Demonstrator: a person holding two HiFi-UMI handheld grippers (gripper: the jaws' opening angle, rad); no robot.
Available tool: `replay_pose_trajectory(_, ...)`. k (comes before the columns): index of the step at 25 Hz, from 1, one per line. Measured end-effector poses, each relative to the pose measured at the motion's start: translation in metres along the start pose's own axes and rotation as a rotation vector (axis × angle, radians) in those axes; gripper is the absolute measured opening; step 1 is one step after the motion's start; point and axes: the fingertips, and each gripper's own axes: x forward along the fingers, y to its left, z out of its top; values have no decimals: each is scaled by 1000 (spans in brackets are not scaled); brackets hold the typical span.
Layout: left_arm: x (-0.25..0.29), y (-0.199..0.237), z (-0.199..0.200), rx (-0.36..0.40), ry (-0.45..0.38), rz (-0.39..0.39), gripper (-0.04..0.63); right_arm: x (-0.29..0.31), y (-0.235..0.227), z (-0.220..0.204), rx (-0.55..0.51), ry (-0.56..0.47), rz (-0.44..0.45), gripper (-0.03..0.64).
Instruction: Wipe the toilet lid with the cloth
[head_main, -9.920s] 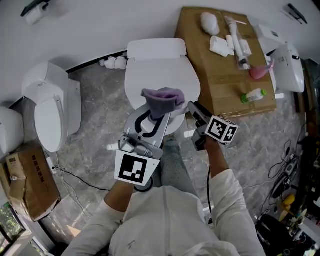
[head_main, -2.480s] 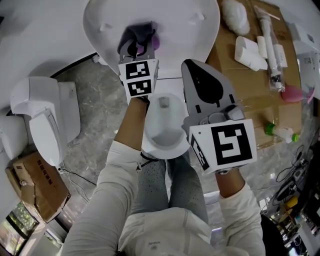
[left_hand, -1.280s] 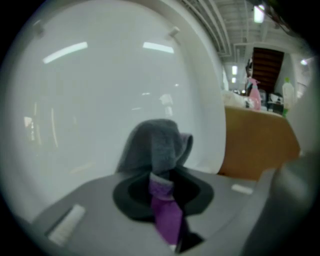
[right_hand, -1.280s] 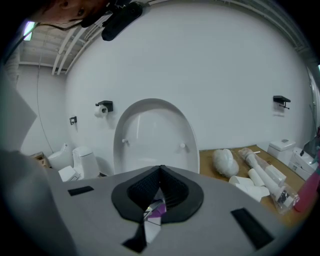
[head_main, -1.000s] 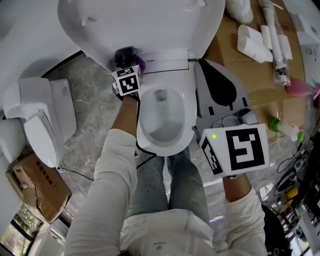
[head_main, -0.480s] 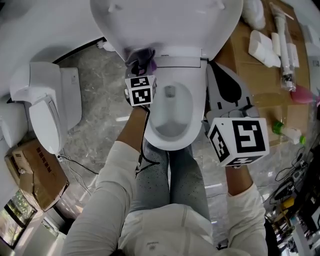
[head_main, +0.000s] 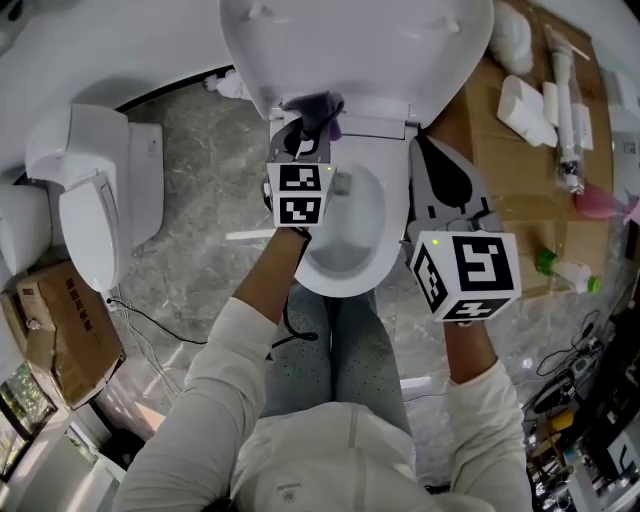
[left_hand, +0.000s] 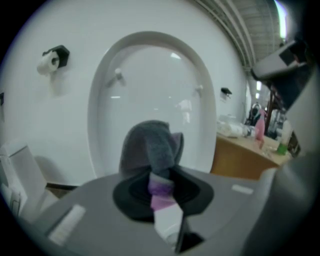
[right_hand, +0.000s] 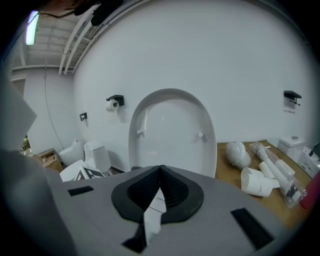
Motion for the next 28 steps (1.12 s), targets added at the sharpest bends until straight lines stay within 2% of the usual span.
replay_pose_trajectory(6, -39, -25, 46, 53, -113, -27, 64, 2, 2, 9, -33, 6, 6, 14)
replay_pose_trajectory(12, -65, -33, 76, 55, -163, -31, 66, 4, 3, 19, -58, -3, 21, 15)
replay_pose_trajectory(18, -86, -55, 121, 97, -233, -38, 66, 5, -13, 42, -141, -32, 78, 15)
replay_pose_trajectory(28, -107, -78, 180, 84, -310, -63, 66, 20, -48, 109, -321, -63, 163, 17)
